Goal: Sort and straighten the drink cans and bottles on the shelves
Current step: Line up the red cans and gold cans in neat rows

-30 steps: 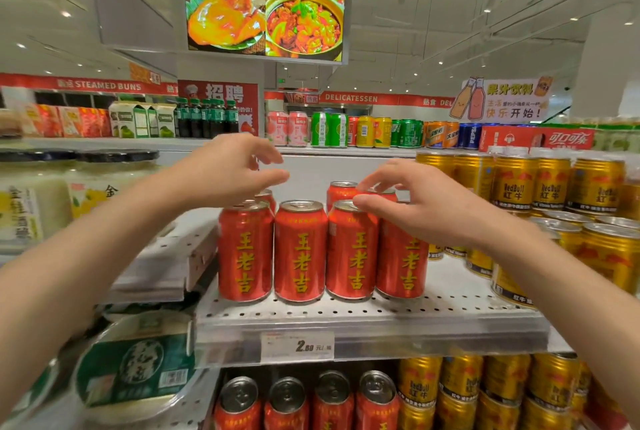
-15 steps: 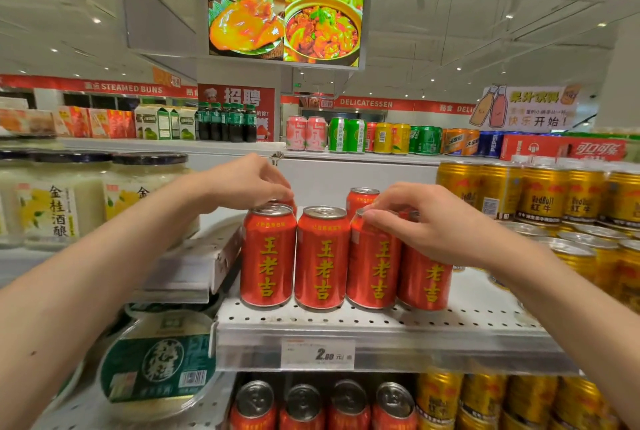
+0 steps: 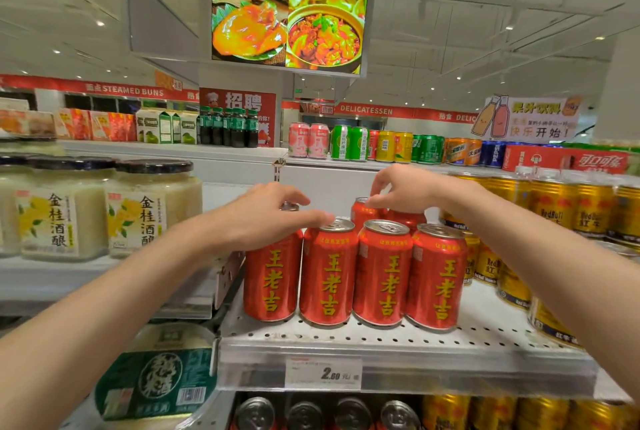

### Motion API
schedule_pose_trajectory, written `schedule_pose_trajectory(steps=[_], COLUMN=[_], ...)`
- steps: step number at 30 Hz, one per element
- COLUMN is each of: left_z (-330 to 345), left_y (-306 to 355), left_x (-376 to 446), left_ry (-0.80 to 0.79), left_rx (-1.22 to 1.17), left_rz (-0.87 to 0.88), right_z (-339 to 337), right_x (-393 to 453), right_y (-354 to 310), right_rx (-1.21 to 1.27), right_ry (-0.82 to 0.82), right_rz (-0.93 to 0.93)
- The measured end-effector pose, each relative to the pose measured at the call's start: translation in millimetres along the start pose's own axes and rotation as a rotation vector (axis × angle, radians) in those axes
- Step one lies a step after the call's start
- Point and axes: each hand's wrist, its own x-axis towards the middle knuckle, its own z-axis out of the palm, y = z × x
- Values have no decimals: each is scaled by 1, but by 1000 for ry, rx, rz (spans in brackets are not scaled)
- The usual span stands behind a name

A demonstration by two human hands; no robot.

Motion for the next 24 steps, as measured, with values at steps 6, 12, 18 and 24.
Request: schedule_pose_trajectory(steps=[6,12,18,24], left_z=[1,-17,-15,-14], left_y=[-1,-6,-6,-7], left_x=[1,-4,-12,-14], left_ry=[18,-26,-46,-40], left_rx=[-3,53,41,60], left_rz=[4,-26,-12,-7], right_z=[1,0,-3,3], right_x=[21,11,3,-1], right_y=[6,-2,-31,-52], right_rx=[104,218,390,425], right_ry=[-102,-73,-114,-154], right_rz=[19,-78,-184,-227])
